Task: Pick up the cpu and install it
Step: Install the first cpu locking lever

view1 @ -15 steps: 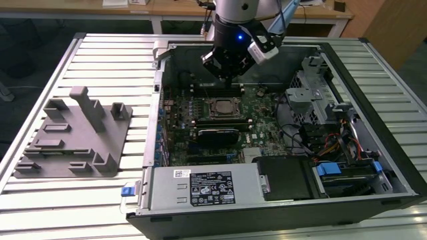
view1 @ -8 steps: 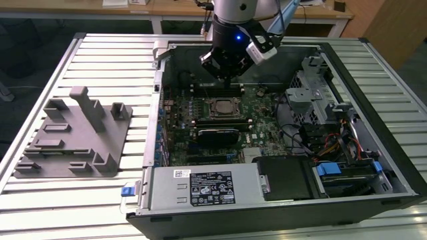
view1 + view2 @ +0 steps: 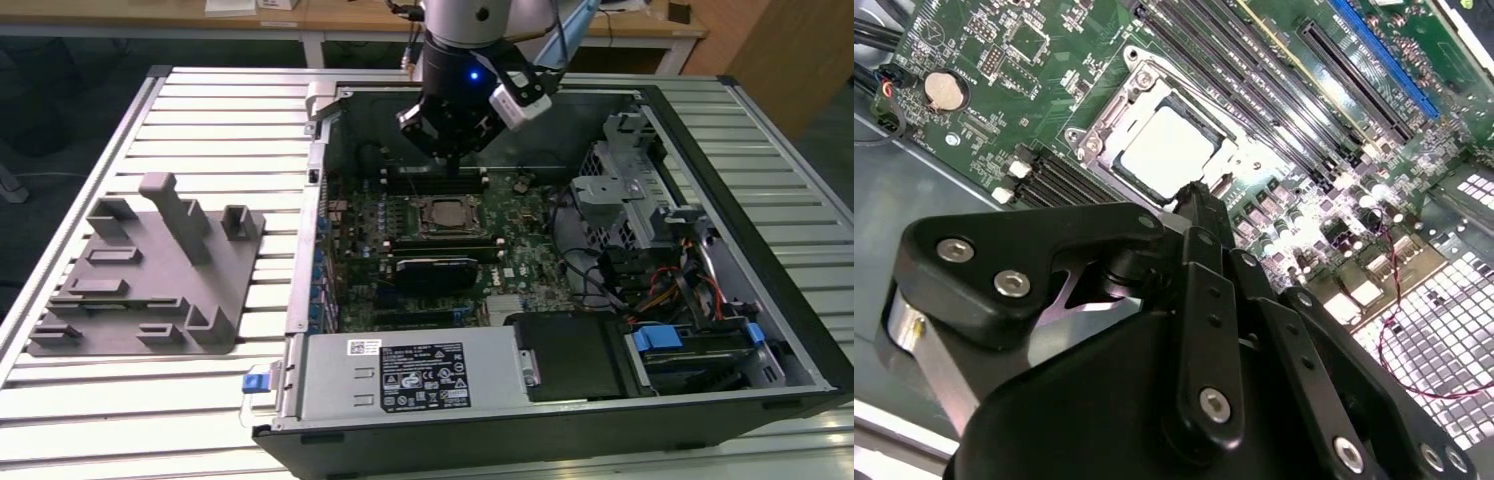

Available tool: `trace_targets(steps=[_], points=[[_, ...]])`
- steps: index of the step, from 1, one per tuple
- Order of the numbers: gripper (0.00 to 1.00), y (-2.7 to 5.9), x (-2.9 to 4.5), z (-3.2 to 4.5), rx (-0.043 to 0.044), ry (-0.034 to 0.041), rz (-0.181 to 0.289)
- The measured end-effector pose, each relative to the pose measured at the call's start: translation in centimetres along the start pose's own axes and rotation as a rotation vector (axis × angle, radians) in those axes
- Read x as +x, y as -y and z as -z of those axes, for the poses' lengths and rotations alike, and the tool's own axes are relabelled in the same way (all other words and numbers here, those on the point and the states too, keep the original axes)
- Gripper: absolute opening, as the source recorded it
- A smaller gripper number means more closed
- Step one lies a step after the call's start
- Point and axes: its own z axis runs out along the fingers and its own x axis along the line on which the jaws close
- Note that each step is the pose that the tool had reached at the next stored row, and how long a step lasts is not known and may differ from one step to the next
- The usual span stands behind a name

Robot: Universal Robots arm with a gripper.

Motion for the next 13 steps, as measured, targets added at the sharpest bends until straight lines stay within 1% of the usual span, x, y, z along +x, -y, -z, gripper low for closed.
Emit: trace_targets(steps=[6, 9, 12, 13], points=[[0.11, 0.13, 0.54, 0.00, 0.0012, 0.0092, 0.000], [0.11, 0.25, 0.69, 0.00, 0.0013, 0.0116, 0.000], [0.11, 0.36, 1.11, -0.01, -0.0016, 0.0167, 0.000], [0.11, 0.58, 2.94, -0.17, -0.0252, 0.0323, -0.009]])
